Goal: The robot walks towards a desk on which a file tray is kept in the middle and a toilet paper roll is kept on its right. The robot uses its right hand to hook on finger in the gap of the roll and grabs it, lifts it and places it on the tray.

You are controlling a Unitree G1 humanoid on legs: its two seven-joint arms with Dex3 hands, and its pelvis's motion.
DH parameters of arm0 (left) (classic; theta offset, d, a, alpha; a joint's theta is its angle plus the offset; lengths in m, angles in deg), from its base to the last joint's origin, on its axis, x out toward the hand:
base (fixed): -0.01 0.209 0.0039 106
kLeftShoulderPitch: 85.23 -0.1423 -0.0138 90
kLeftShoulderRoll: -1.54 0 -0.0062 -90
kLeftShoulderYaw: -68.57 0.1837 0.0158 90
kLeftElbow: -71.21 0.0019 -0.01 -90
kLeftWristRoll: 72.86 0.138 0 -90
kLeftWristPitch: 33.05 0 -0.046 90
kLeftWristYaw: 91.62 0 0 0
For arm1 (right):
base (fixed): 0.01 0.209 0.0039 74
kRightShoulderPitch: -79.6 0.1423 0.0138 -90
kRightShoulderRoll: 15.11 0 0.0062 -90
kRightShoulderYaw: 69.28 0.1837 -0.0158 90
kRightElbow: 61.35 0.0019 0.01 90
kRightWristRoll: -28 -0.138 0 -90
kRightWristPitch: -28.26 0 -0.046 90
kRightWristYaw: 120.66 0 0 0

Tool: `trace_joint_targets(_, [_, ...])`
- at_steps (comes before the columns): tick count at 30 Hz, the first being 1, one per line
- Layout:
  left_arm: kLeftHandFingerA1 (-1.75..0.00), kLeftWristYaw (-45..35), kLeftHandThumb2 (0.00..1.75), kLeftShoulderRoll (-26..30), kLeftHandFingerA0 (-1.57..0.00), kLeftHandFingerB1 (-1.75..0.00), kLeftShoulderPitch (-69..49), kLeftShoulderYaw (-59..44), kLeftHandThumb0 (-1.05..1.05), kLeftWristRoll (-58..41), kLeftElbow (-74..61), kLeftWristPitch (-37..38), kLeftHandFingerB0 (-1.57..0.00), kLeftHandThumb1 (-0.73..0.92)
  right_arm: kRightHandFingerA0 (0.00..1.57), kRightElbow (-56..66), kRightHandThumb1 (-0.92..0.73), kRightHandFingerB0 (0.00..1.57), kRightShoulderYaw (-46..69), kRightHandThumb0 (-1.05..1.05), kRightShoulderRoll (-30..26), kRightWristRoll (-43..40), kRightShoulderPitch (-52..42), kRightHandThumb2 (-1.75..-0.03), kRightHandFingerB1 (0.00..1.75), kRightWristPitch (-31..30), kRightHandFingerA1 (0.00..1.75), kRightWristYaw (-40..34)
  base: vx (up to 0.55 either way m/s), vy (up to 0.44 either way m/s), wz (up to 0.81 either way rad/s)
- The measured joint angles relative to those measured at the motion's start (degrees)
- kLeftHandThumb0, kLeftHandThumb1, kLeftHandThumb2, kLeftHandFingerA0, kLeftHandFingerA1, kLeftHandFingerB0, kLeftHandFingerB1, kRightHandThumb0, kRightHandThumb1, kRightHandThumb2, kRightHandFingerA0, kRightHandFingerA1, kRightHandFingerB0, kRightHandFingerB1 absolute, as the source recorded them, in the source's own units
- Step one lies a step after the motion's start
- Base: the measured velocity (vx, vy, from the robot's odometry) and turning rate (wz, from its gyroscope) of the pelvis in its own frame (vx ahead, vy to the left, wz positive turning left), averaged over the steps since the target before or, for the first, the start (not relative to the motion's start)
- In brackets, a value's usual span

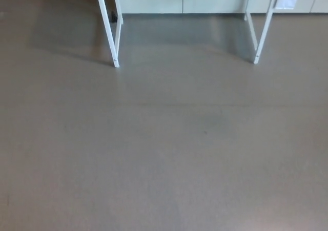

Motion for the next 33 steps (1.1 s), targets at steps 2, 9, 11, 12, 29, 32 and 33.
trace_joint_targets(2, [-1.47,0.4,1.12,0.0,-0.45,-1.45,0.04,-0.08,-1.05,-0.03,0.43,-0.02,-0.44,0.3,0.0,0.0,-0.46,0.0,-0.01,-0.59,0.0,0.0,0.12,-0.83,0.25,0.01,0.42,0.0,0.27,0.045,-0.12])
trace_joint_targets(9, [-1.53,1.9,1.04,-0.19,-0.39,-1.52,0.69,0.92,-1.05,0.26,0.86,-0.12,-0.4,0.27,0.0,-0.26,-0.46,0.0,-0.06,-0.59,0.03,-0.02,-0.09,-0.83,0.25,0.05,0.42,0.01,0.36,0.159,-0.17])
trace_joint_targets(11, [-1.53,2.61,0.82,0.18,-0.3,-1.49,0.91,0.93,-1.05,0.28,0.41,-0.21,-0.31,0.38,0.0,-0.14,-0.46,0.0,-0.21,-0.59,0.23,-0.01,0.38,-0.83,0.25,0.23,0.42,0.06,0.47,0.086,-0.24])
trace_joint_targets(12, [-1.52,2.9,0.81,0.34,-0.32,-1.49,1.01,0.92,-1.05,0.27,0.04,-0.36,-0.33,0.38,0.0,-0.12,-0.46,0.0,-0.22,-0.59,0.23,-0.03,0.57,-0.83,0.25,0.32,0.42,0.06,0.34,0.154,0.08])
trace_joint_targets(29, [-1.61,4.68,0.85,0.21,-0.3,-1.6,1.06,1.79,-1.05,0.37,-2.29,-2.91,-0.32,0.37,0.0,-0.46,-0.46,0.0,-0.31,-0.59,0.01,-0.33,0.77,-0.83,0.25,0.55,0.42,0.14,0.32,-0.084,0.13])
trace_joint_targets(32, [-1.6,4.68,0.84,0.23,-0.32,-1.59,0.75,1.76,-1.05,0.36,-2.44,-2.95,-0.33,0.38,0.0,-0.5,-0.46,0.0,-0.33,-0.59,0.03,-0.43,0.73,-0.83,0.25,0.56,0.42,0.15,0.32,0.014,-0.05])
trace_joint_targets(33, [-1.57,4.68,0.8,0.23,-0.35,-1.57,0.72,1.78,-1.05,0.36,-2.45,-2.95,-0.35,0.41,0.0,-0.5,-0.46,0.0,-0.34,-0.59,0.03,-0.47,0.72,-0.83,0.25,0.56,0.42,0.15,0.3,0.089,-0.16])
